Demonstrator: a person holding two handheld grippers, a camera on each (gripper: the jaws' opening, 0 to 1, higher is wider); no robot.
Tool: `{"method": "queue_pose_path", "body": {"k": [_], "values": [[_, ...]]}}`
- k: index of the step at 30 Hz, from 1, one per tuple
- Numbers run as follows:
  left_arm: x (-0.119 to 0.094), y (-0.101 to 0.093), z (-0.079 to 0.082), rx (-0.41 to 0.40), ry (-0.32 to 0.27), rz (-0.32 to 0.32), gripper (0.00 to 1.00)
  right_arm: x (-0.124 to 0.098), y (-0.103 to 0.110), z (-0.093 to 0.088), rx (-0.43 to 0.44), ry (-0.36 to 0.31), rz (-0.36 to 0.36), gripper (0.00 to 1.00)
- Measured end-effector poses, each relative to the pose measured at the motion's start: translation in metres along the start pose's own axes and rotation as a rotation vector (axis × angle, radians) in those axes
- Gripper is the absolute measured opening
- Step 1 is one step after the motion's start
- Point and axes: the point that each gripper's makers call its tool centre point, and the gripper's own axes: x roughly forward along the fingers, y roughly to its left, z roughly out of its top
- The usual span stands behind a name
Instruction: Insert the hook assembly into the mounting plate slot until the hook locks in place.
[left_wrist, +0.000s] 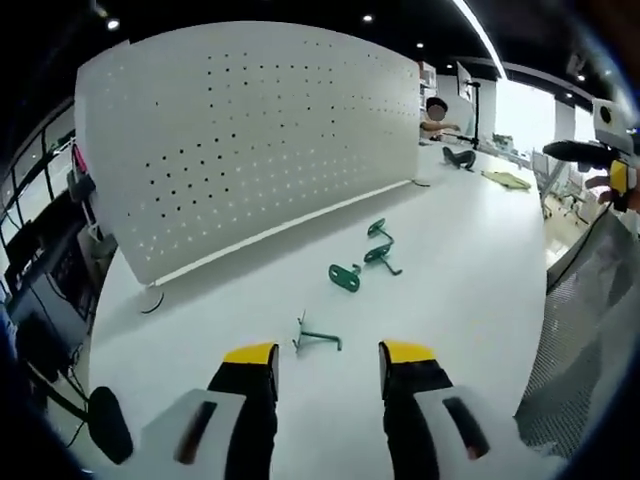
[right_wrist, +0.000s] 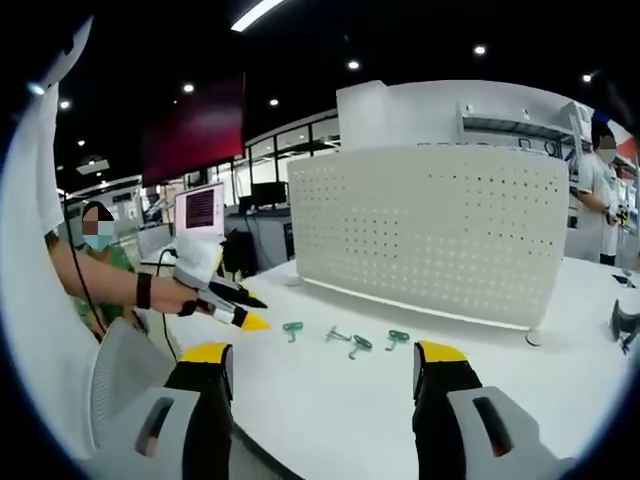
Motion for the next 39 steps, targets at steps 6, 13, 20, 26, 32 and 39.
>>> {"method": "queue_pose_path", "body": {"k": [6,13,20,26,32,39], "values": [[0.007,0.003,-0.005,-0.012,0.024,0.0,0.39,-0.001,-0.001,-0.002,0.026,-0.004,-0.001,0.74],[0.013,0.008,-0.012,-0.014,0.052,0.013,0.31,0.001,-0.001,0.0,0.034,-0.009,-0.007,0.74],[0.021,0.011,-0.016,0.018,0.081,0.011,0.28,0.002,0.0,-0.002,0.037,0.0,-0.003,0.74],[0.031,0.014,-0.016,0.025,0.084,0.014,0.22,0.002,-0.002,-0.002,0.039,0.007,-0.005,0.74],[0.036,0.017,-0.02,0.027,0.103,0.024,0.19,0.003,-0.002,-0.004,0.037,0.018,-0.002,0.74],[0.039,0.025,-0.021,0.039,0.107,0.062,0.12,0.004,-0.001,-0.006,0.034,0.031,0.006,0.74]]}}
